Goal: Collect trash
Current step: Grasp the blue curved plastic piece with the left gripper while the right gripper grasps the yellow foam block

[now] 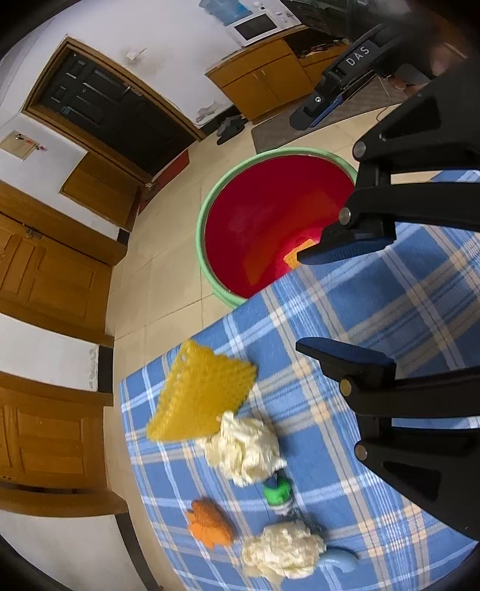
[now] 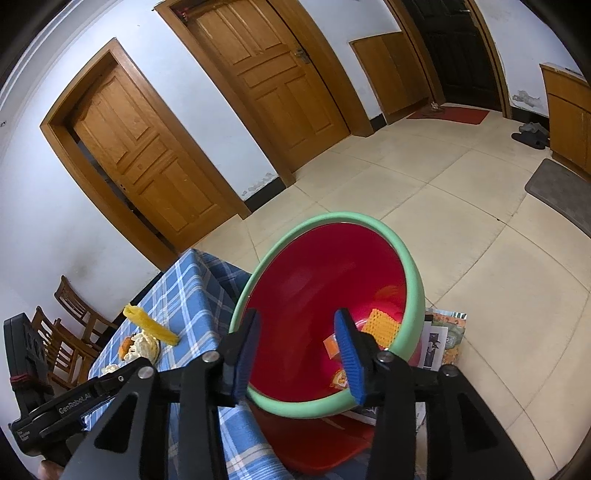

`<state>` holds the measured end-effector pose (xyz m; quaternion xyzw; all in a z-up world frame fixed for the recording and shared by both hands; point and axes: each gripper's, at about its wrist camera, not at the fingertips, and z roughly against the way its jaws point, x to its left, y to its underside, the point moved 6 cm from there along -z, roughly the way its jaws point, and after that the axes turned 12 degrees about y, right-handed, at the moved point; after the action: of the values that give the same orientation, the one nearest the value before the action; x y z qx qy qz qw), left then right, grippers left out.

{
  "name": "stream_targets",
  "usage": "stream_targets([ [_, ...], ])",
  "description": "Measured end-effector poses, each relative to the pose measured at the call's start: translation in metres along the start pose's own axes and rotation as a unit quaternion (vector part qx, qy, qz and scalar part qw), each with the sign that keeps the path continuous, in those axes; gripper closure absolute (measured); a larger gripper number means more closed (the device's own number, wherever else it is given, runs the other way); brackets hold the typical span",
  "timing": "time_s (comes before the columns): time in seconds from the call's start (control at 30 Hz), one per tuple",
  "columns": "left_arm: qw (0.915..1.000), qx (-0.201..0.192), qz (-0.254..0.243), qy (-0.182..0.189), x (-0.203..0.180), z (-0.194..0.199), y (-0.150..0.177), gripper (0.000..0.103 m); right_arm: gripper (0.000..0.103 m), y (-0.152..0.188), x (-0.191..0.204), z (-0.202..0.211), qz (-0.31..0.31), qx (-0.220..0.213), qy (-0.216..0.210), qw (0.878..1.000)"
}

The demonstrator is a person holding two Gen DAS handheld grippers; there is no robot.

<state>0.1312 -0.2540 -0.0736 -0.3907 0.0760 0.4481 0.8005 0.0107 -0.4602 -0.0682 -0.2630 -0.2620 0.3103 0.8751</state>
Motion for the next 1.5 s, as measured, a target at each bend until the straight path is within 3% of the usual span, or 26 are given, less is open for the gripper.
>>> stream_targets([
  [0.3,0.9992,-0.026,0.014,-0.028,0.02,0.027,0.001,0.062,0.047,0.003,0.014,0.006,0.006,0.0,-0.01,1.0],
  [0.67,0.9954,-0.046,0.044,-0.071,0.059,0.054,0.004,0.062,0.043,0.009,0.025,0.011,0.016,0.002,-0.013,1.0],
  [1.13,0.9832,-0.066,0.074,-0.153,0.124,0.089,0.016,0.062,0.042,0.019,0.037,0.005,0.028,0.015,-0.018,0.999],
  [1.5,0.9729,-0.051,0.086,-0.208,0.166,0.093,0.028,0.062,0.042,0.027,0.049,0.004,0.04,0.023,-0.019,0.999],
])
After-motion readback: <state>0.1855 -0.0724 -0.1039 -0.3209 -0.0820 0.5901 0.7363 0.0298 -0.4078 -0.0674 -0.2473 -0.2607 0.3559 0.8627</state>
